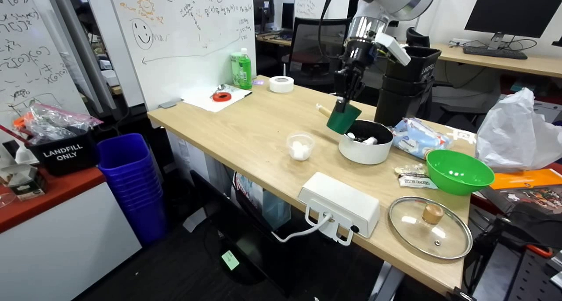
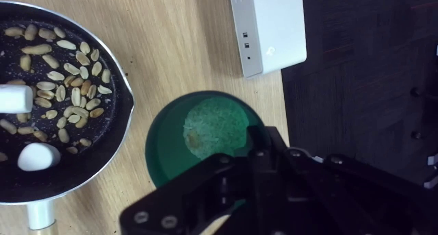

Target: Pour the contents of the cup into the pot

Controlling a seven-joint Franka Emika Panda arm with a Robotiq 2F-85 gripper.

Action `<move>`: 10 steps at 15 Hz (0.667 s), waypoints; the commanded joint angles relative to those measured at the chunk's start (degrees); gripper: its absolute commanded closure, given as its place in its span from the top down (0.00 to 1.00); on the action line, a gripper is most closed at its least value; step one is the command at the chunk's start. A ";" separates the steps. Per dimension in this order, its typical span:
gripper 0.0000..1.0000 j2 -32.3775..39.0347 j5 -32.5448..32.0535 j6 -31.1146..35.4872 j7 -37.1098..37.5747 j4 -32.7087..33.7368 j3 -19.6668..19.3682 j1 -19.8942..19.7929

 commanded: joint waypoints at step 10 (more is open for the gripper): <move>0.01 12.52 6.55 -23.66 -2.36 17.88 0.03 -8.38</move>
